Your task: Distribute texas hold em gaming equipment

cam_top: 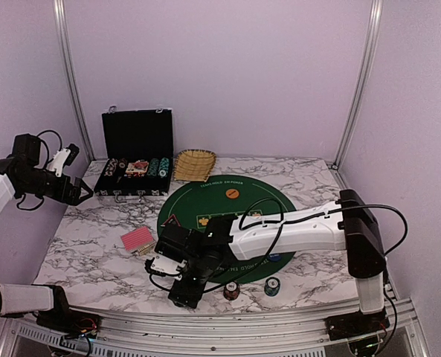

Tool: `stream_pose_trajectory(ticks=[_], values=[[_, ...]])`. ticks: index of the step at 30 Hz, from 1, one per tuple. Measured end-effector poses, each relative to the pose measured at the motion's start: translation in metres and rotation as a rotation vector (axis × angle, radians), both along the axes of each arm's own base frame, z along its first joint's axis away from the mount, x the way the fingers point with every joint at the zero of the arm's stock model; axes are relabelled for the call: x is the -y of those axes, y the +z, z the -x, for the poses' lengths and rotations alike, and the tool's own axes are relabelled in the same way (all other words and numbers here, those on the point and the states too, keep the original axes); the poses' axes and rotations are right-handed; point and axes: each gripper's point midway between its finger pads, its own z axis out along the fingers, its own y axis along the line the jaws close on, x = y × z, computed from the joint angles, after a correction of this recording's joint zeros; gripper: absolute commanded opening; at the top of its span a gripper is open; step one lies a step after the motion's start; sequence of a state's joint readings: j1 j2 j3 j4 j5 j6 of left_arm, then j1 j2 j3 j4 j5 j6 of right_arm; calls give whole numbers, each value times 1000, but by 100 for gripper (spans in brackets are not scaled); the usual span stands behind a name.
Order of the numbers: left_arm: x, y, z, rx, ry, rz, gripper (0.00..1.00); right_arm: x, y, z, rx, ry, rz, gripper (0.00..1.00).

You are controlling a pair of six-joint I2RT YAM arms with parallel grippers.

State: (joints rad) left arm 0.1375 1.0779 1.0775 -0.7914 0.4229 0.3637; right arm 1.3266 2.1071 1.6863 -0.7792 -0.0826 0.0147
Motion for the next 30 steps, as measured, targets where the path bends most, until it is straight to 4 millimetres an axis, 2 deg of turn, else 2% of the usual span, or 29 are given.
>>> stream_pose_trajectory(ticks=[8, 14, 22, 30], values=[[1, 3, -1, 7, -5, 5, 99, 1, -2, -4, 24, -3, 8, 73], [2, 4, -1, 9, -9, 10, 99, 2, -11, -5, 24, -2, 27, 68], [2, 8, -1, 17, -10, 9, 99, 2, -15, -5, 24, 0, 33, 50], [2, 8, -1, 17, -12, 7, 99, 0, -14, -5, 25, -1, 24, 26]])
